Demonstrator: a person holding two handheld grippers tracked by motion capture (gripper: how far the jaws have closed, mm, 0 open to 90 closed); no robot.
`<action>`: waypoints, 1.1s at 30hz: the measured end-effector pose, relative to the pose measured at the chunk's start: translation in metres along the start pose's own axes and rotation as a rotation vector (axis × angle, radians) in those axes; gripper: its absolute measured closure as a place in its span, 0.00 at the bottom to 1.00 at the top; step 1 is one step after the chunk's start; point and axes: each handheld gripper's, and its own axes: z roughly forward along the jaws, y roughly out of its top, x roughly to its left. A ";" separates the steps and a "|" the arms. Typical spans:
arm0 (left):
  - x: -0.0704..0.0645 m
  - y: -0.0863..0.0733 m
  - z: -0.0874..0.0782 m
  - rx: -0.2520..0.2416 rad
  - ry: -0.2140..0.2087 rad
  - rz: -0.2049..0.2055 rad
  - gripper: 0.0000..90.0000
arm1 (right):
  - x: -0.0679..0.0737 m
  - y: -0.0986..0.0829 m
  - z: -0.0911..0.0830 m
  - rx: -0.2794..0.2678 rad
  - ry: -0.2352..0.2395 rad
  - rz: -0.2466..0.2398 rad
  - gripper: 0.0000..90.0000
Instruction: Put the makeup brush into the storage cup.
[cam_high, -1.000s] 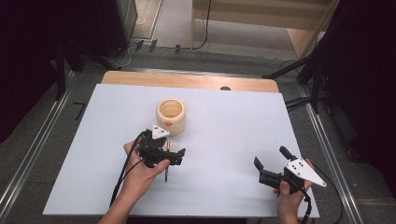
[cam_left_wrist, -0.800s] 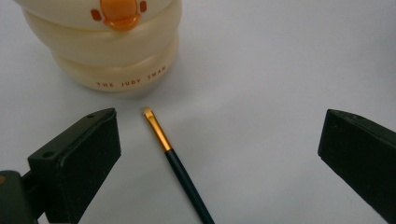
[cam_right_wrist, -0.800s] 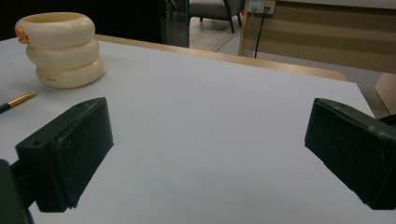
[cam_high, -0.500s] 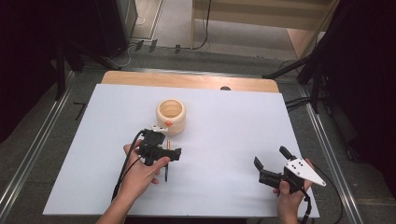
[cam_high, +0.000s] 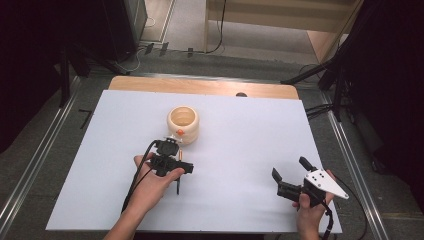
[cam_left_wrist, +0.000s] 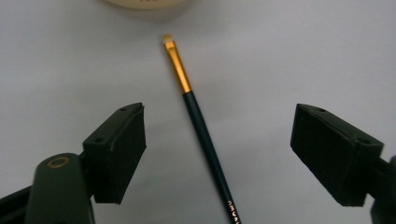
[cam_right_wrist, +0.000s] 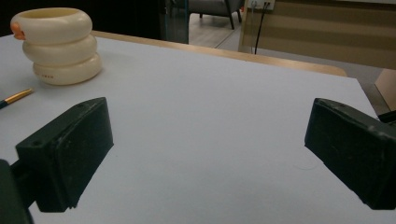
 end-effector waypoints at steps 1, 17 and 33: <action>0.000 0.000 0.000 0.007 0.000 -0.002 0.26 | 0.000 0.000 0.000 0.001 0.000 0.000 0.01; 0.004 0.001 0.008 0.063 0.025 -0.044 0.40 | 0.000 0.000 0.001 0.007 -0.001 -0.001 0.02; 0.006 0.002 0.014 0.104 0.040 -0.078 0.53 | 0.000 -0.001 0.001 0.010 -0.004 -0.001 0.03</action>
